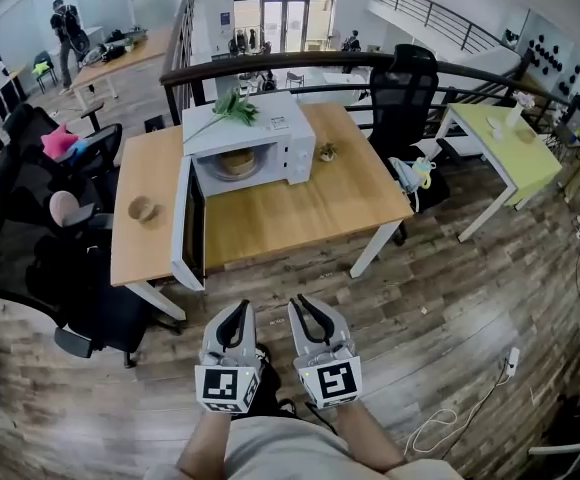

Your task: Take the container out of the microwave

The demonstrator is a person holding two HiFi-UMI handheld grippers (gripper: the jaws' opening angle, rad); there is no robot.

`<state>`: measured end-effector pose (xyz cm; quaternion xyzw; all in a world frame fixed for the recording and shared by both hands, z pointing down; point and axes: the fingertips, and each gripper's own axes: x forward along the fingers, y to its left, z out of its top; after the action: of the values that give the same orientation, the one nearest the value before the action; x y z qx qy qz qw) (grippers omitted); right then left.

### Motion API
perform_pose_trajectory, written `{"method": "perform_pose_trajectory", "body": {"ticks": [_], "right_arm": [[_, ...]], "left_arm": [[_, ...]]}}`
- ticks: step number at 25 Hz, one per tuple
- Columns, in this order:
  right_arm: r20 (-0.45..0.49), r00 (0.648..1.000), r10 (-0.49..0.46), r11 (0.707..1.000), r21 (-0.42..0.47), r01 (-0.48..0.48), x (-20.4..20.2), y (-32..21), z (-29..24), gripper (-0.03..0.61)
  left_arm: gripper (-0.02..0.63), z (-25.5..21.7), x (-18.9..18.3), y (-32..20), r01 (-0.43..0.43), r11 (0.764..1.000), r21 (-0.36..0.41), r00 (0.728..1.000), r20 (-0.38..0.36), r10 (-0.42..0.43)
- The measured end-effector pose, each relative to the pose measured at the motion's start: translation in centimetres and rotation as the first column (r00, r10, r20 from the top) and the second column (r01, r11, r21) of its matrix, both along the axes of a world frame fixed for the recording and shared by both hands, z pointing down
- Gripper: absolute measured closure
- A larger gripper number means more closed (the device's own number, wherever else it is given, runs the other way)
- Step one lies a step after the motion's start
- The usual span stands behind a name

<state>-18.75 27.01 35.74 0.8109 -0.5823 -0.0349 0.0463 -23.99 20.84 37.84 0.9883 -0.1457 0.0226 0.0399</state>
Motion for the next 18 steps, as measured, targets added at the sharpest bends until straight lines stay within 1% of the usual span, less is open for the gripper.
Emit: {"method": "perform_pose_trajectory", "body": {"ticks": [5, 11, 15, 18], "right_arm": [[-0.006, 1.0, 0.01, 1.0, -0.005, -0.01, 3.5, -3.2, 0.2, 0.525], [-0.005, 1.0, -0.003, 0.999, -0.05, 0.003, 7.6, -7.8, 1.1, 0.525], [0.026, 1.0, 0.017, 0.998, -0.055, -0.015, 10.4, -10.7, 1.5, 0.523], [0.02, 1.0, 0.011, 0.997, -0.08, -0.01, 12.1, -13.0, 1.7, 0.523]], "left_arm": [[0.611, 0.0, 3.5, -3.1, -0.013, 1.0, 0.004, 1.0, -0.01, 0.013], [0.611, 0.7, 7.9, -7.8, -0.012, 1.0, -0.013, 1.0, 0.008, 0.012], [0.611, 0.9, 10.6, -10.4, -0.032, 0.999, -0.026, 0.999, 0.015, 0.033], [0.611, 1.0, 12.4, -12.8, -0.032, 0.999, -0.038, 0.999, 0.015, 0.033]]}}
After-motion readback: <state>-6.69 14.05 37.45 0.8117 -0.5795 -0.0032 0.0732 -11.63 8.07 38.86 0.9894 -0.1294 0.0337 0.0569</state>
